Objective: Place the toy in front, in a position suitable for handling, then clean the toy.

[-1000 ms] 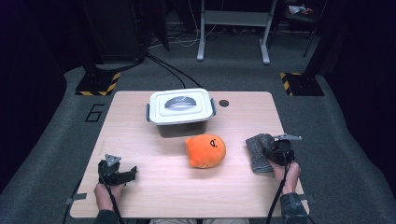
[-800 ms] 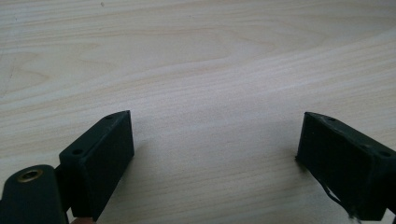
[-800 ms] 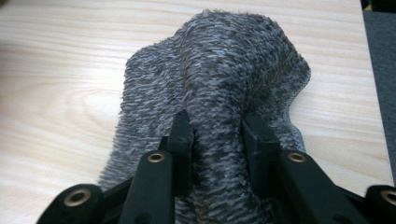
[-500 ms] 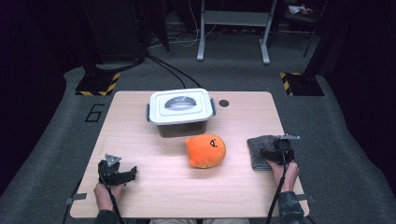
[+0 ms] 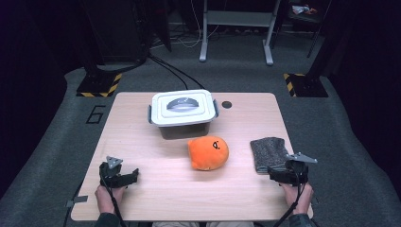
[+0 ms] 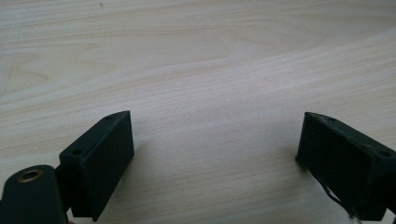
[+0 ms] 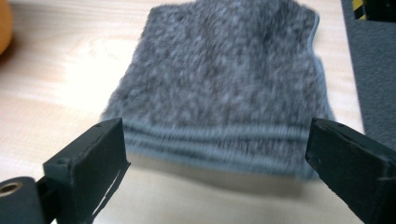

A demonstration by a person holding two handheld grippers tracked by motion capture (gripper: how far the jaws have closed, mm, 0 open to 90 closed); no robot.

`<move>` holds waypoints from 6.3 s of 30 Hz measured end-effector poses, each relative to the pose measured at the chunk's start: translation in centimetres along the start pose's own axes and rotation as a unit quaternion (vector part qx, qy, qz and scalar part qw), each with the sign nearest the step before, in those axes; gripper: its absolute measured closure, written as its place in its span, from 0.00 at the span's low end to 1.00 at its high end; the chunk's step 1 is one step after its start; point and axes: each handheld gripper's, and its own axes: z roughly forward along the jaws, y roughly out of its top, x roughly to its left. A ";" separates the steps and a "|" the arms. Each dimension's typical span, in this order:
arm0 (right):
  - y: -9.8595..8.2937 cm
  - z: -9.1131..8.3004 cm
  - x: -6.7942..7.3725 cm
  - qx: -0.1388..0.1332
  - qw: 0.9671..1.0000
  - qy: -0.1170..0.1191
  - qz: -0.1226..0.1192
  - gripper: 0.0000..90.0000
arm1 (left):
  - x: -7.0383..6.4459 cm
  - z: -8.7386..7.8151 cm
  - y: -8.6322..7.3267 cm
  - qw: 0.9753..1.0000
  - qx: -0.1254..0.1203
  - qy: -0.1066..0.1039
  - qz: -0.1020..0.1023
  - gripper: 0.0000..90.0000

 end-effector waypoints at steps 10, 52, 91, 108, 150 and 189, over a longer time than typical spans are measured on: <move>-3.0 -0.2 0.9 0.002 1.000 -0.004 -0.014 0.04 | -0.1 0.0 0.1 1.000 0.004 -0.012 0.008 0.11; -4.3 0.0 1.0 0.007 0.999 -0.010 -0.037 0.05 | -18.1 1.0 11.6 0.965 -0.028 -0.215 0.151 0.12; -4.3 0.0 1.0 0.006 0.999 -0.009 -0.036 0.05 | -21.2 2.2 11.8 0.935 -0.020 -0.304 0.180 0.83; -4.3 0.0 1.0 0.006 0.999 -0.010 -0.035 0.05 | -19.9 0.9 11.7 0.946 -0.033 -0.277 0.164 0.23; -4.3 0.0 1.0 0.005 0.999 -0.010 -0.036 0.05 | -20.6 0.4 6.3 0.954 -0.025 -0.245 0.171 0.56; 4.2 6.0 0.3 0.069 0.997 -0.009 -0.043 0.33 | -21.3 0.6 6.4 0.959 -0.026 -0.249 0.135 0.85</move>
